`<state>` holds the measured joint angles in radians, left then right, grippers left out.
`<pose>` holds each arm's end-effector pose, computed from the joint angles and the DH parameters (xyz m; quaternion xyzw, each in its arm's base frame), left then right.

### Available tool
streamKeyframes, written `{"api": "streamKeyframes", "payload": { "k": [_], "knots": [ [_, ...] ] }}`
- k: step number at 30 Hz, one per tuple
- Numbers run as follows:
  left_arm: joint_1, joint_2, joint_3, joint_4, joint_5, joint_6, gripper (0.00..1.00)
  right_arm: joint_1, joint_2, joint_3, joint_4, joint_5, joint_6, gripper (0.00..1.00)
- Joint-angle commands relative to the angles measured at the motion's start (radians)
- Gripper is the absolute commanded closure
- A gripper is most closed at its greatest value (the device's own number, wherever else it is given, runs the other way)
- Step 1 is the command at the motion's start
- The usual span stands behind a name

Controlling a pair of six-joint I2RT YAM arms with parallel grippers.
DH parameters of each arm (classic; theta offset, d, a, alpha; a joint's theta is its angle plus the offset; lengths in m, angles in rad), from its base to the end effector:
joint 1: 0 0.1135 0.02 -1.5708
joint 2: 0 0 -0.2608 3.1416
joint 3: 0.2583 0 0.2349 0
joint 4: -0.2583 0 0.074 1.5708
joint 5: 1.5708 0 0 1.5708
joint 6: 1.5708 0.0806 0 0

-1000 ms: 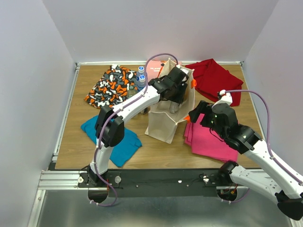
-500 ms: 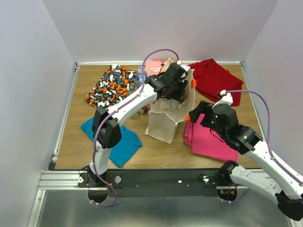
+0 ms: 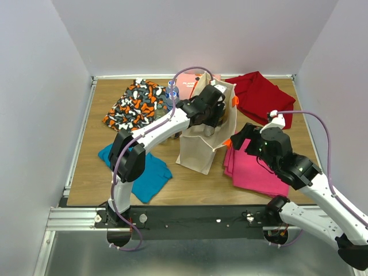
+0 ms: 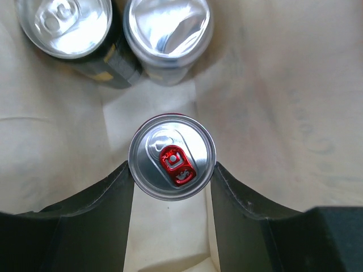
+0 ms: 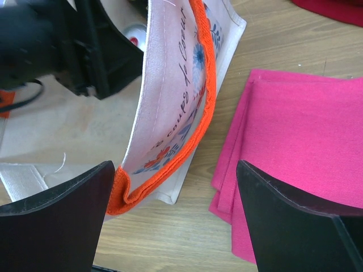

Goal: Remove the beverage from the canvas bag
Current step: Take out the drink from the canvas bag.

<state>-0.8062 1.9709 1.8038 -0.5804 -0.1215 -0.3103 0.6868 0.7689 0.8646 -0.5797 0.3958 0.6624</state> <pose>0.3313 -0.3313 0.2704 0.2010 0.8928 -0.1644 0.3682 0.1622 0.0928 0.3072 0.0914 0.8404 0.1852 0.5010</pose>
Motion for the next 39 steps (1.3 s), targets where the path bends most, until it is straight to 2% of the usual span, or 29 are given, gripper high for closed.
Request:
{"api": "streamKeyframes", "payload": {
  "k": [1,10,11,14,17,23,25,26,29,30,39],
  "knots": [
    [-0.004,-0.033,-0.06,0.212,-0.055,-0.049,1.0,-0.001,-0.02,-0.012,-0.035,0.037,0.0,0.04],
    [-0.004,-0.024,-0.118,0.212,-0.082,-0.073,0.99,-0.003,-0.007,-0.007,-0.032,0.046,-0.012,0.03],
    [-0.004,-0.027,-0.124,0.209,-0.089,-0.082,0.9,-0.001,-0.005,-0.007,-0.031,0.046,-0.014,0.03],
    [-0.004,-0.038,-0.126,0.191,-0.09,-0.089,0.79,-0.001,0.007,-0.007,-0.028,0.043,-0.018,0.03],
    [-0.004,-0.032,-0.11,0.154,-0.09,-0.087,0.75,-0.001,0.015,-0.006,-0.026,0.041,-0.021,0.03],
    [-0.004,-0.02,-0.098,0.103,-0.096,-0.095,0.61,-0.001,0.012,-0.007,-0.023,0.041,-0.021,0.03],
    [-0.004,-0.015,-0.095,0.091,-0.092,-0.095,0.43,-0.003,0.01,-0.009,-0.023,0.043,-0.021,0.03],
    [-0.004,-0.015,-0.092,0.088,-0.09,-0.095,0.38,-0.001,0.012,-0.009,-0.025,0.044,-0.021,0.03],
    [-0.004,-0.015,-0.093,0.083,-0.089,-0.095,0.32,-0.001,0.013,-0.009,-0.023,0.044,-0.021,0.03],
    [-0.004,-0.015,-0.092,0.085,-0.089,-0.093,0.27,-0.001,0.013,-0.009,-0.023,0.044,-0.021,0.03],
    [-0.004,0.012,-0.048,0.067,-0.087,-0.072,0.18,-0.001,0.032,-0.003,-0.016,0.046,-0.027,0.02]
  ]
}}
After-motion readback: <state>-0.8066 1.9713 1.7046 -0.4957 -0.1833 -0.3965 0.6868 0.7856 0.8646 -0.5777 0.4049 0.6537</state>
